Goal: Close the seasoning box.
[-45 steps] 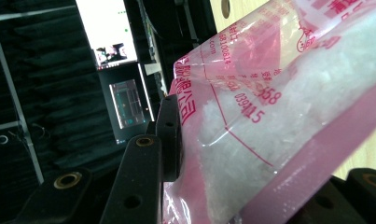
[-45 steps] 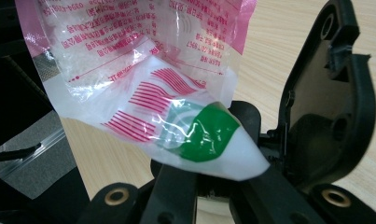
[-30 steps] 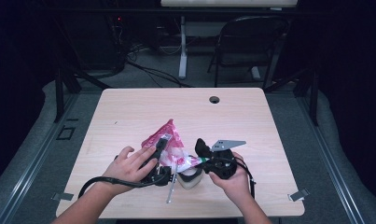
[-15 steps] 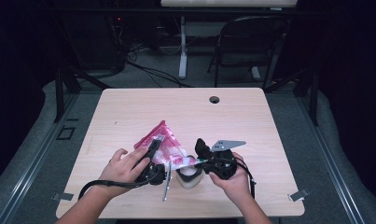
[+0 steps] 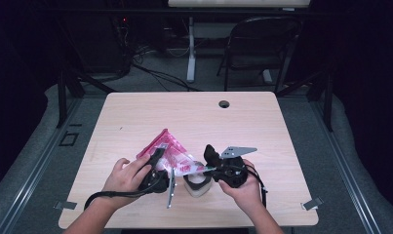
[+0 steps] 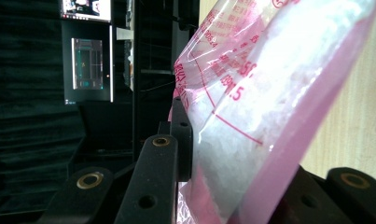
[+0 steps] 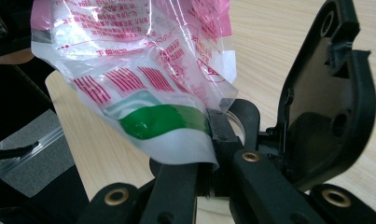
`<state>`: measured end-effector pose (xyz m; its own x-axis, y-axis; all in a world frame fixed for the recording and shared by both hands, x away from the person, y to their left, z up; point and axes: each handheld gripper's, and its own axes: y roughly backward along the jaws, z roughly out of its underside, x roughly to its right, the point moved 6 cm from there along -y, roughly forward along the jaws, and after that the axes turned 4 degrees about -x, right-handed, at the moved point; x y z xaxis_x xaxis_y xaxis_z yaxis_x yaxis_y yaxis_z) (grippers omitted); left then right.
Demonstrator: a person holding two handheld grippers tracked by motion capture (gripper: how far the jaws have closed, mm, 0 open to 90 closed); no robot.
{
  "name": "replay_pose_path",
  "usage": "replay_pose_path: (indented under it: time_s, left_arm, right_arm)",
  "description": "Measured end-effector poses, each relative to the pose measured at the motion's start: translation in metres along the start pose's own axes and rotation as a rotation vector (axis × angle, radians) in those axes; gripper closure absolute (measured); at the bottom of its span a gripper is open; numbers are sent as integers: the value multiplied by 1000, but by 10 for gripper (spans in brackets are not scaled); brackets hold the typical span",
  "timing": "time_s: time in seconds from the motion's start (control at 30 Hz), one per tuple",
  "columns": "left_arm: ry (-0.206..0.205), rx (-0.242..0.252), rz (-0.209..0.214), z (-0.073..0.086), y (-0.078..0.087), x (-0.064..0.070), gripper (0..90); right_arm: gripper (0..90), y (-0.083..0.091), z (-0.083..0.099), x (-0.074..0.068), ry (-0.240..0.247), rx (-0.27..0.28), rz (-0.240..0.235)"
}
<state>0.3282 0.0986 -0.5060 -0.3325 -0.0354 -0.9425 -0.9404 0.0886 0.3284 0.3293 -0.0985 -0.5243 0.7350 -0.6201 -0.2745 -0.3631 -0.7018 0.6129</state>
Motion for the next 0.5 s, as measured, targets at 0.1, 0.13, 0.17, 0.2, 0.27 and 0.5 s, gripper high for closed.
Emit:
replay_pose_path:
  time_s: [0.1, 0.13, 0.17, 0.2, 0.27, 0.5]
  left_arm:
    - [14, -1, 7, 1, 0, 2, 797]
    - [17, 4, 2, 1, 0, 2, 797]
    - [25, 3, 13, 2, 0, 3, 797]
    - [36, 11, 8, 2, 0, 3, 797]
    - [53, 11, 13, 4, 0, 4, 797]
    - [114, 20, 28, 8, 0, 7, 796]
  right_arm:
    - [898, 0, 0, 0, -1, 1, 2]
    - [899, 1, 0, 0, 1, 0, 3]
    - [898, 1, 0, -1, 0, 3, 2]
    - [898, 1, -1, -1, 4, 4, 3]
    - [898, 1, -1, -2, 5, 3, 2]
    - [896, 1, -2, -4, 8, 7, -5]
